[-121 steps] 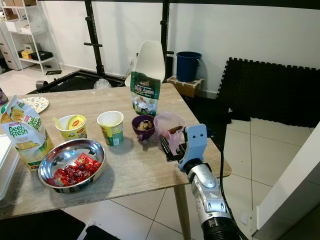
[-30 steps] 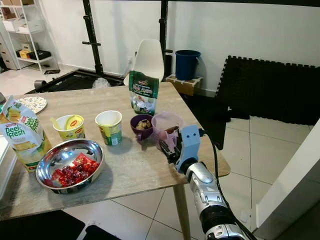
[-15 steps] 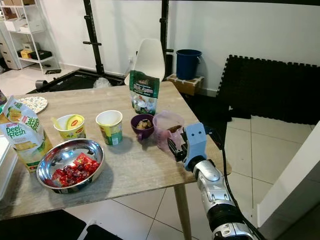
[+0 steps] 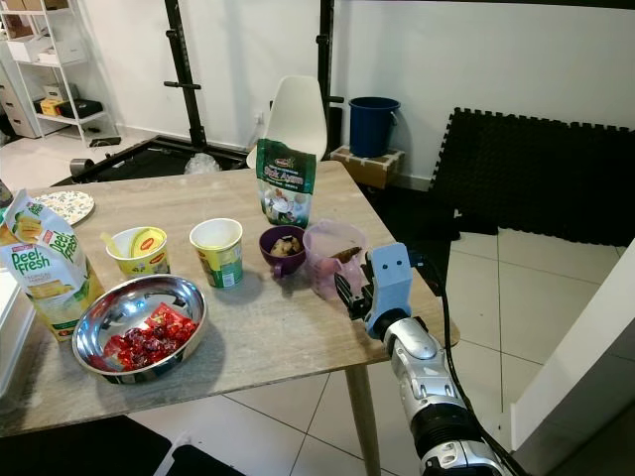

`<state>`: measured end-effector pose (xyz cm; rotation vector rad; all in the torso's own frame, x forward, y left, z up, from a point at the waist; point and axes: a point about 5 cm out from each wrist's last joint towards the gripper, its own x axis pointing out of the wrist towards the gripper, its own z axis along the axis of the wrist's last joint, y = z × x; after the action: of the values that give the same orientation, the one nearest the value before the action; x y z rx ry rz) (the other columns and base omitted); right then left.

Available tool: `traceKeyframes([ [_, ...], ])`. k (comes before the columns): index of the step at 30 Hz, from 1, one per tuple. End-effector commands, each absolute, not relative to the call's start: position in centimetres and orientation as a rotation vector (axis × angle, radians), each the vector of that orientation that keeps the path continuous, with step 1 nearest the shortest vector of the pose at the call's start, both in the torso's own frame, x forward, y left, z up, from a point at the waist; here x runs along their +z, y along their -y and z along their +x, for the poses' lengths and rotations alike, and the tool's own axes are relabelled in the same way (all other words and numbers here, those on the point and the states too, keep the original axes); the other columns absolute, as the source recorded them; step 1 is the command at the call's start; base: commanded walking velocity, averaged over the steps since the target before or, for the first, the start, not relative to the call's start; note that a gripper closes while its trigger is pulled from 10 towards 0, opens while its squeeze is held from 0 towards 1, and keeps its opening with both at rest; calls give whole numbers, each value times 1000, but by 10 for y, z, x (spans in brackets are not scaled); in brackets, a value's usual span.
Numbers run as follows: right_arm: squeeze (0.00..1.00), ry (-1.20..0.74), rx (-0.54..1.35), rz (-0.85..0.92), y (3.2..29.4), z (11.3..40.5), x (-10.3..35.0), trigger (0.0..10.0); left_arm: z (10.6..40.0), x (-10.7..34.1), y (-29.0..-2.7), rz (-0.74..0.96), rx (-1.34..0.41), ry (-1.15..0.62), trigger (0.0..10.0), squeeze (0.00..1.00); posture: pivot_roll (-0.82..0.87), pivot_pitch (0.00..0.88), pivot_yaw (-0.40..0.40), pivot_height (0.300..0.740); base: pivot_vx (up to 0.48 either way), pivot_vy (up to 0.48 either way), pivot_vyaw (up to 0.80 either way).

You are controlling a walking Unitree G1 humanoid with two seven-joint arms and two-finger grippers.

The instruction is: Restocking fridge

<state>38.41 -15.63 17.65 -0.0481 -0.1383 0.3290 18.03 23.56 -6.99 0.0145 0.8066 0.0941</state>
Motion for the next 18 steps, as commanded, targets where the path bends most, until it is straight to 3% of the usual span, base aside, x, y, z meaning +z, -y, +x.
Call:
traceKeyframes([
  [1,0,143,330,-24,155,385,176,10000,172,-72,-244,38,107,-842,10000,0,55,161,28,740,0,0,0],
  [2,0,143,330,-24,155,385,176,10000,172,-72,-244,38,107,-842,10000,0,55,161,28,740,0,0,0],
  [3,0,144,333,-20,155,385,177,9020,172,-72,-244,38,108,-843,10000,0,55,161,28,740,0,0,0],
  [4,0,145,338,-14,154,385,177,2588,172,-73,-245,39,108,-844,10000,0,56,162,28,740,0,0,0],
  [5,0,145,338,-14,154,385,177,2588,172,-73,-245,39,108,-844,10000,0,56,162,28,740,0,0,0],
  [6,0,146,342,-9,153,385,177,1412,171,-73,-245,39,108,-845,10000,0,56,162,28,740,0,0,0],
  [8,0,146,342,-9,153,385,177,1412,171,-73,-245,39,108,-845,10000,0,56,162,28,740,0,0,0],
  [9,0,147,345,-7,153,385,177,275,171,-73,-245,39,109,-845,10000,0,56,162,29,740,0,0,0],
  [12,0,148,347,-4,152,385,176,902,171,-73,-245,39,110,-847,10000,0,57,158,29,740,0,0,0],
  [18,0,150,348,2,151,384,176,706,171,-73,-246,41,109,-848,10000,0,58,153,31,740,0,0,0],
])
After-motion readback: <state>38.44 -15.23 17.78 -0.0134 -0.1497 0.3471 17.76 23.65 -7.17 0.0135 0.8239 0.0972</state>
